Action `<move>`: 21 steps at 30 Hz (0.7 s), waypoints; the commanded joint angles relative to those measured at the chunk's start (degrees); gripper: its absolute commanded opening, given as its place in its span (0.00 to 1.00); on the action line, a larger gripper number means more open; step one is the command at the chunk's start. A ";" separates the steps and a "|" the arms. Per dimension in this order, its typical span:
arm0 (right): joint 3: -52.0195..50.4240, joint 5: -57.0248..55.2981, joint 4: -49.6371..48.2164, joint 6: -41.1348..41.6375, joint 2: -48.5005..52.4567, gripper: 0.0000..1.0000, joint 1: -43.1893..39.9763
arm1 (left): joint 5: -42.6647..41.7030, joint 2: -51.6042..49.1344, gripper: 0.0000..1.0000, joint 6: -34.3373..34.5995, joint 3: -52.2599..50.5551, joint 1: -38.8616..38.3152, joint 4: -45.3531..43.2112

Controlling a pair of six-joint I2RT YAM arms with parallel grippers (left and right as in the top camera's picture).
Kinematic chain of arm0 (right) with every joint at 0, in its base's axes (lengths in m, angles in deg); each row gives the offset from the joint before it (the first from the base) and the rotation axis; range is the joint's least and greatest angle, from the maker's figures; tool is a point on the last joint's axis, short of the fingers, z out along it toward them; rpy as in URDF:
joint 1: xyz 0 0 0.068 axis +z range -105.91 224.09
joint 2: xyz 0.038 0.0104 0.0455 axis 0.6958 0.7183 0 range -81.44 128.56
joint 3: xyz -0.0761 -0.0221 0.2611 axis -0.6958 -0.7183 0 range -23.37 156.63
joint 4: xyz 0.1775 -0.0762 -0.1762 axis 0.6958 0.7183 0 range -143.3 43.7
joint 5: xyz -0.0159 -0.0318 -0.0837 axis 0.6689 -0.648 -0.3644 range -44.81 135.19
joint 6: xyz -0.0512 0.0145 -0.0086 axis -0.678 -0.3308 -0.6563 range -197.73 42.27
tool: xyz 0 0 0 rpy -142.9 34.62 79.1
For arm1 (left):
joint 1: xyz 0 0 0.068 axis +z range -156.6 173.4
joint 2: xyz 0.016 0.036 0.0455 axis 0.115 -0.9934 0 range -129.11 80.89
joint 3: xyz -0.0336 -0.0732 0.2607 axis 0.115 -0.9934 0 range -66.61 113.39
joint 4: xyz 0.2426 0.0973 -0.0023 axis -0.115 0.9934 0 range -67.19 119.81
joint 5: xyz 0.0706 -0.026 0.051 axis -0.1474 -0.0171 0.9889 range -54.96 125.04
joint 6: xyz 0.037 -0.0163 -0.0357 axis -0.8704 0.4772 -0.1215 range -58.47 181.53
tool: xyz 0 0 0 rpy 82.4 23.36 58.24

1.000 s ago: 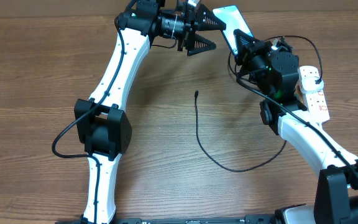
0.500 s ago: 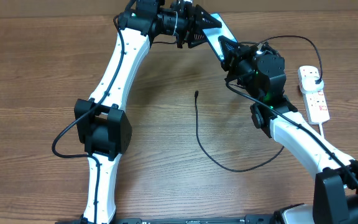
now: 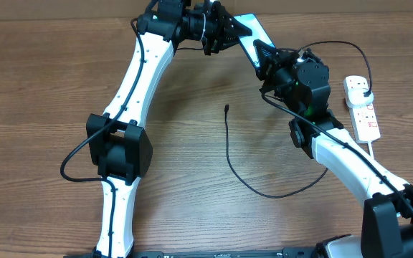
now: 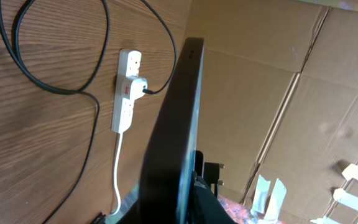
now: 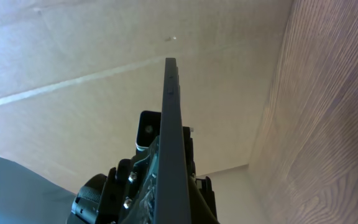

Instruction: Plug charger to phone and switch on socket

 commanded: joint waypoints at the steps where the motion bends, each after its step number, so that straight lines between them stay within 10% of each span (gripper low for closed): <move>1: 2.38 0.09 -0.72 -0.22 -1.53 0.04 0.26 | 1.53 0.07 0.09 1.64 0.55 -0.04 -0.33; 11: 2.38 0.09 -0.74 0.20 -1.53 0.06 0.26 | 1.66 0.07 0.04 2.47 0.55 -0.02 -0.28; 21: 2.36 1.46 -0.13 0.09 -1.53 0.52 0.24 | 3.17 0.07 0.04 -5.14 0.55 0.44 0.15</move>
